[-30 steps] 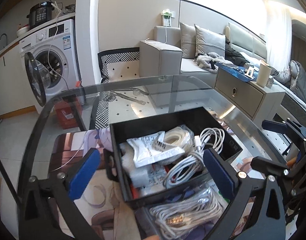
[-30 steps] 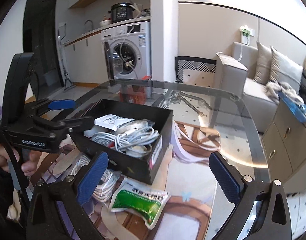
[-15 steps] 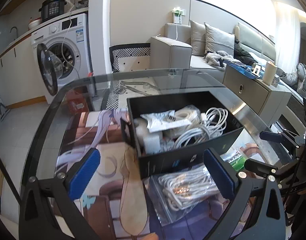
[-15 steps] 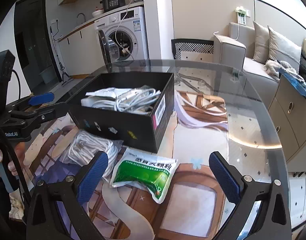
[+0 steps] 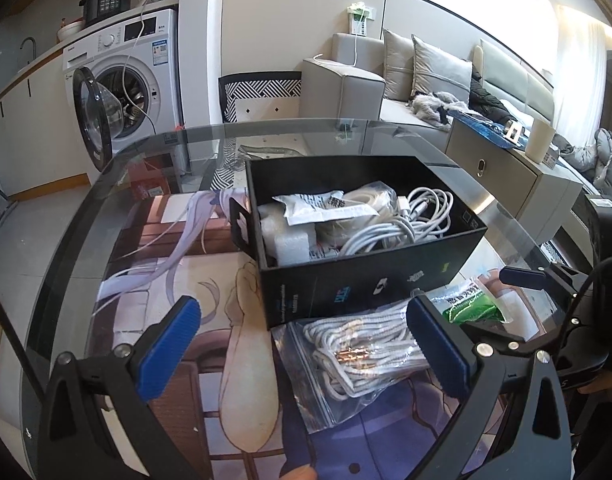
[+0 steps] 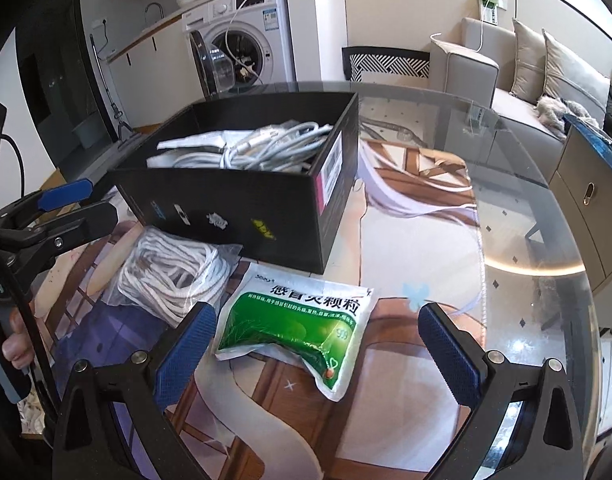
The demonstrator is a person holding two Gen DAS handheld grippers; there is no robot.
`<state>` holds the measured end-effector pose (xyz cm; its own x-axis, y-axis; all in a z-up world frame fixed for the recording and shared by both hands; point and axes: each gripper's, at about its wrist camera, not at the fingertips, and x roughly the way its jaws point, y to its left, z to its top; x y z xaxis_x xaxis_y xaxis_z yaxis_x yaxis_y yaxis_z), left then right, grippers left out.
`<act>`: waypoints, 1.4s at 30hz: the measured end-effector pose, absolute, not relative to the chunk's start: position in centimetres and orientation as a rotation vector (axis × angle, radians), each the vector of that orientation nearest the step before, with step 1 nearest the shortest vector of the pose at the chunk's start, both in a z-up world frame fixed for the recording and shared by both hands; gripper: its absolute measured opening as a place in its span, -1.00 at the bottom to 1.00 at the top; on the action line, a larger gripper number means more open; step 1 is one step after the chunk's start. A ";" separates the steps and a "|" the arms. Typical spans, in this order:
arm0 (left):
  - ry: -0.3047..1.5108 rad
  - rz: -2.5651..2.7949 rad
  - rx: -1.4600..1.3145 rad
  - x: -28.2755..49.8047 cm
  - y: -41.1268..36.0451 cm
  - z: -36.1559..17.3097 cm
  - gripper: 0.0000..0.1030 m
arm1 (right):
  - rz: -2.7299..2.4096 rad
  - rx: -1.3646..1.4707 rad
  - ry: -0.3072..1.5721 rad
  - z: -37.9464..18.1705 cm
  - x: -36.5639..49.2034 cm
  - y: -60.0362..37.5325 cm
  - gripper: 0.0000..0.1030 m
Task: Organize soft objects
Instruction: 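Grasp the bagged white rope with the left gripper while the right gripper grasps the green sachet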
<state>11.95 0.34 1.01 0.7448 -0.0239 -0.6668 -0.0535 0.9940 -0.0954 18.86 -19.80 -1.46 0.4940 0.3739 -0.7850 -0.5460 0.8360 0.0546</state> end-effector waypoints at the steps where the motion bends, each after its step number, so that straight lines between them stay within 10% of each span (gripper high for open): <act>1: 0.734 0.014 -0.111 11.9 0.3 1.0 1.00 | 0.560 -0.216 0.897 -1.6 18.8 -19.8 0.99; 36: 0.794 -0.014 -0.100 12.6 -1.2 -0.5 1.00 | 0.488 -0.278 0.949 -2.8 19.3 -19.0 0.97; 42: 0.796 -0.013 -0.100 12.6 -1.2 -0.5 1.00 | 0.508 -0.281 0.927 -2.2 18.8 -19.0 0.40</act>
<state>12.61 -1.16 -0.54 0.7001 -0.0494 -0.7124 -0.0262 0.9952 -0.0948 18.80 -18.97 -2.17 0.4948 0.2951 -0.8173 -0.5304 0.8476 -0.0151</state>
